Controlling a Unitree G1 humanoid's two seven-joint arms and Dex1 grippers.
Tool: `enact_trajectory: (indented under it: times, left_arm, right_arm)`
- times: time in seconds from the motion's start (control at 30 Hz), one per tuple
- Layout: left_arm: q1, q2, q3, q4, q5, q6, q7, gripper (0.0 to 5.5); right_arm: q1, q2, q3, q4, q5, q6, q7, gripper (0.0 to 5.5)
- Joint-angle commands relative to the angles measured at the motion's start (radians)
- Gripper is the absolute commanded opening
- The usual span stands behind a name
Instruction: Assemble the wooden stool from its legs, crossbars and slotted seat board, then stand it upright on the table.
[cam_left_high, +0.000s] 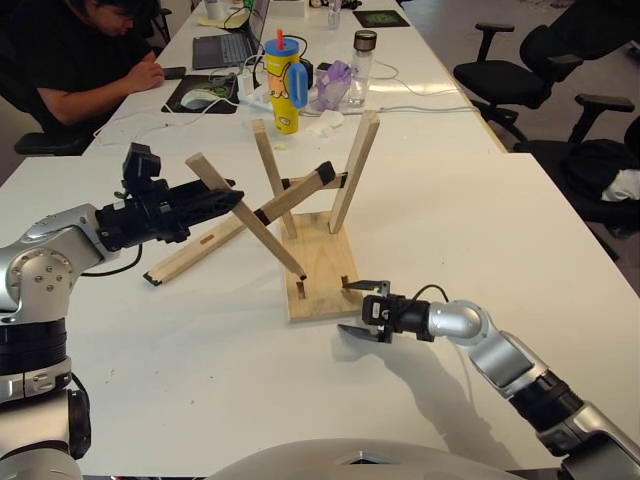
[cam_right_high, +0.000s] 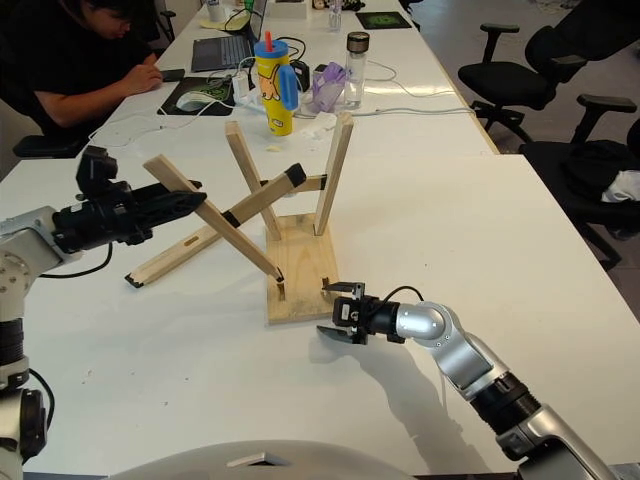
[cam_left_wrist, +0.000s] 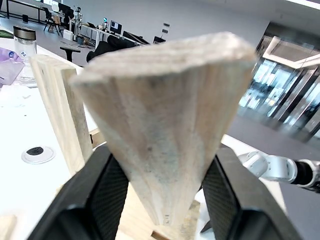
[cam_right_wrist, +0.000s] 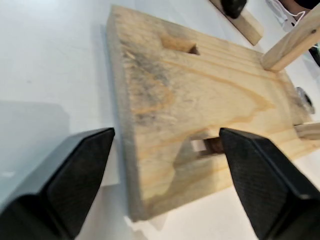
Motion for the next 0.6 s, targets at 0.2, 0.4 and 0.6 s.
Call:
enact_trajectory:
  times: [0.2, 0.4, 0.6]
  left_arm:
    - [0.018, -0.029, -0.065, -0.067, 0.109, -0.110, -0.034, 2.03]
    - [-0.002, -0.055, -0.147, -0.056, 0.197, -0.168, -0.050, 2.03]
    - [0.011, -0.043, -0.188, -0.050, 0.248, -0.197, -0.083, 2.03]
  right_arm:
    - [-0.007, 0.020, -0.052, 0.076, -0.036, -0.015, 0.030, 3.89]
    - [0.024, 0.044, -0.031, 0.072, -0.021, 0.057, 0.087, 3.89]
    - [0.020, 0.056, -0.030, 0.082, -0.032, 0.094, 0.108, 3.89]
